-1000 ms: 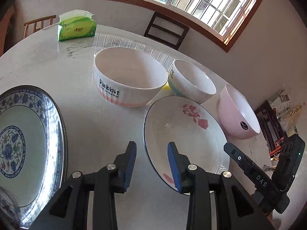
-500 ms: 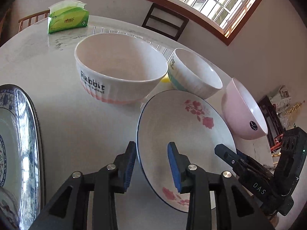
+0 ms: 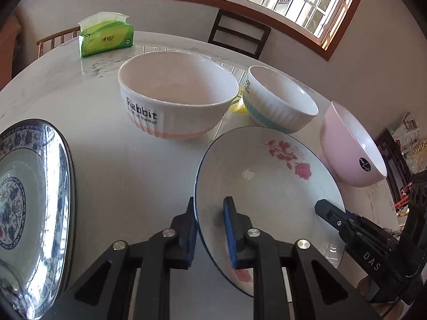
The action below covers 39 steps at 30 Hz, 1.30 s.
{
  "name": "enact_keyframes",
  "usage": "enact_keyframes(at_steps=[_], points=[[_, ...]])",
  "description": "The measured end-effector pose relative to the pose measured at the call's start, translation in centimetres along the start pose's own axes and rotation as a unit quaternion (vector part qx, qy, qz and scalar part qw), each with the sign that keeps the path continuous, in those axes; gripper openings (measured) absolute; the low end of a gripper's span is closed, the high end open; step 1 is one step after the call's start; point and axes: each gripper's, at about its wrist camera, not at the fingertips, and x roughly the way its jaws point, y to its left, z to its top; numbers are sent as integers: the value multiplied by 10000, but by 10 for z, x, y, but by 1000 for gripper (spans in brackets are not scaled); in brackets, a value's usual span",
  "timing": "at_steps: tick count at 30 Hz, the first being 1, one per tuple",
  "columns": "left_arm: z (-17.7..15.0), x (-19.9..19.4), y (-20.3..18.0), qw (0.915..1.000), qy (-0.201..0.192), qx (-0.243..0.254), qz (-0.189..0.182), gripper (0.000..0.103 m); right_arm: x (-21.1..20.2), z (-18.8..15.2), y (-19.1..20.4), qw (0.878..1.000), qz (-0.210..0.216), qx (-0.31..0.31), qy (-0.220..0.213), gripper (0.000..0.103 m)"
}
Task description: Organize plates and bowls
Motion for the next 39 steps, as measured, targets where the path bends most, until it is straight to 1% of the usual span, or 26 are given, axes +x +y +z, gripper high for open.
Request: enact_keyframes(at_steps=[4,10,19,28,39], points=[[-4,-8,-6,10000,-42,59,67,19,-9,-9,4,10000,-18,24,-54,18],[-17,-19,-7,10000,-16,47,68,19,-19,-20,6,9999,-10,91,-62,18],[-27,-48,-3,9995,-208,96,226,19,-35,-30,20,9998,112,95,-97,18],[-33,-78,18,9986,-412,-17,338,19,-44,-30,50,9996,233,-78,-131,18],[-36,-104,55,9962,-593,-270,570,19,-37,-26,92,9984,424,-374,-44,18]])
